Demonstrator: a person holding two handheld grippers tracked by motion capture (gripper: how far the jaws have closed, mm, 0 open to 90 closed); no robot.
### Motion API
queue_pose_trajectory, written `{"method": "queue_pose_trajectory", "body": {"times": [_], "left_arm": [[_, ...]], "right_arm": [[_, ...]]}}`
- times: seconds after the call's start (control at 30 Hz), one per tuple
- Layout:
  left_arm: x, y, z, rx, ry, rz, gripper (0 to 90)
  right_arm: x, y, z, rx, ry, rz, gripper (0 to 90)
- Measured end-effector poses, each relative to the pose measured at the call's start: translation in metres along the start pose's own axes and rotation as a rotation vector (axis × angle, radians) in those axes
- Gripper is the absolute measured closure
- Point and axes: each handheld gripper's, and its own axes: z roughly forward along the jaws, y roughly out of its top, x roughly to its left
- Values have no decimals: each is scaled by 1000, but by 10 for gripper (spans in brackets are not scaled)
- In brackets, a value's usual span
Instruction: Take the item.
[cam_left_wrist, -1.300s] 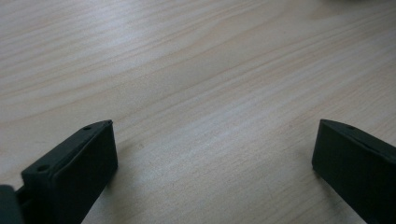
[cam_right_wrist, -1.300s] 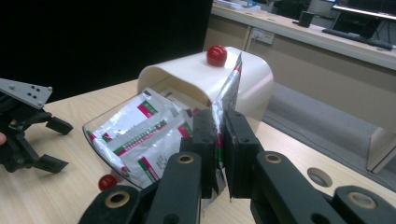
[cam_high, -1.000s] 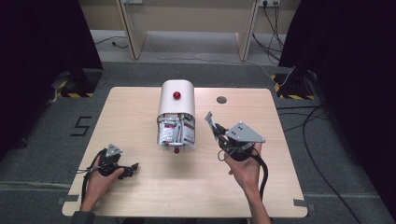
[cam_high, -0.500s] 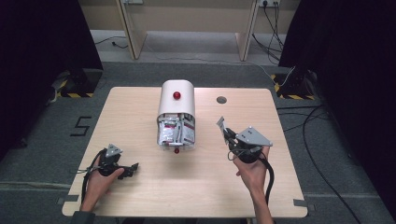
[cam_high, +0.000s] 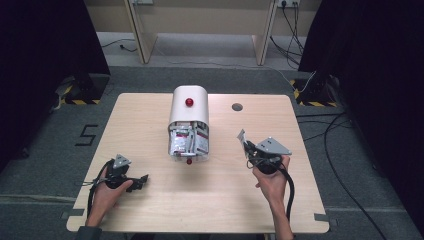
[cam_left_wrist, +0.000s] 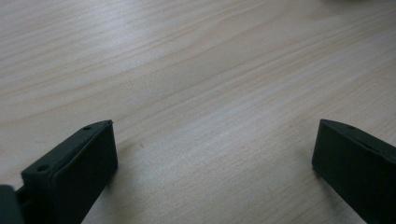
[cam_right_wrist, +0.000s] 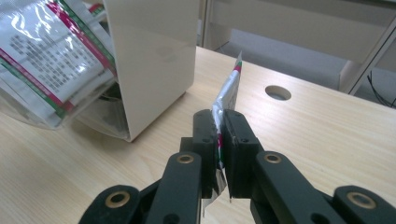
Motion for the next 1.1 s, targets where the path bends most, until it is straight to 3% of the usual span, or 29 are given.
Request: {"method": "queue_pose_trajectory", "body": {"times": [0.77, 1.1], "left_arm": [[0, 0, 0, 0, 1, 1, 0], [0, 0, 0, 0, 1, 1, 0]], "right_arm": [[-14, -33, 31, 125, -11, 44, 847], [-18, -42, 38, 154, -5, 61, 846]]}}
